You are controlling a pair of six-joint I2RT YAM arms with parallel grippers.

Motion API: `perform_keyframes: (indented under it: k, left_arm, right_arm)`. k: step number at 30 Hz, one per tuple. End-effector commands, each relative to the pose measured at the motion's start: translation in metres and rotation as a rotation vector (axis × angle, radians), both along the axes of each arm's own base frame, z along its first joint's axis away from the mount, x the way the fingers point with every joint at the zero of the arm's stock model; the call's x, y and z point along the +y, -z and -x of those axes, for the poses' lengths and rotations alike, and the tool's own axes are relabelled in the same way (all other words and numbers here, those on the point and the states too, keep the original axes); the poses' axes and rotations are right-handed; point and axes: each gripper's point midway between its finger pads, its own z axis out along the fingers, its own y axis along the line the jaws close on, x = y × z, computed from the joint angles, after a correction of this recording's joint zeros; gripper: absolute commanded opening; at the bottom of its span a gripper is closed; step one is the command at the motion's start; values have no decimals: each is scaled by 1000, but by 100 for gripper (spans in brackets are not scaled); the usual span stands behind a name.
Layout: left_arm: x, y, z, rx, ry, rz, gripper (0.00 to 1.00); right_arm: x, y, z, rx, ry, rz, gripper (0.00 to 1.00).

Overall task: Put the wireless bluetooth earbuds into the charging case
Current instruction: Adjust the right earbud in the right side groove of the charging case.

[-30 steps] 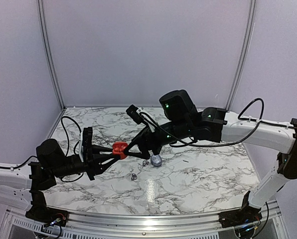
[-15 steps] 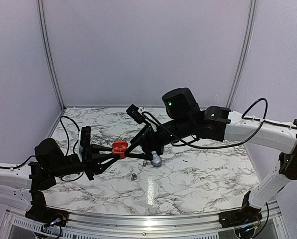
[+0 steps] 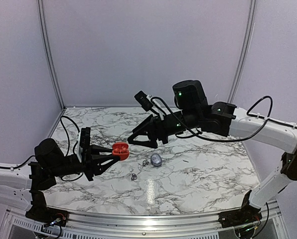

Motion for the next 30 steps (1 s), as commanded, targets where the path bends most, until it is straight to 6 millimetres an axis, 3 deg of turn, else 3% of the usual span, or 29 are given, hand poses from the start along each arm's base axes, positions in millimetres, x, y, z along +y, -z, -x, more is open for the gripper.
perform_keyframes:
  k: [1, 12, 21, 25, 30]
  left_arm:
    - [0, -13, 2, -42, 12, 41, 0]
    - [2, -12, 2, -35, 6, 43, 0]
    - [1, -15, 2, -43, 7, 46, 0]
    - [-1, -13, 1, -41, 12, 39, 0]
    - [-2, -9, -1, -30, 6, 31, 0]
  right_arm:
    - [9, -4, 3, 15, -30, -26, 76]
    - [17, 28, 12, 45, -49, 46, 74]
    - [17, 41, 19, 62, -73, 82, 71]
    - [18, 34, 23, 53, -96, 63, 71]
    - [13, 9, 32, 1, -137, -9, 74]
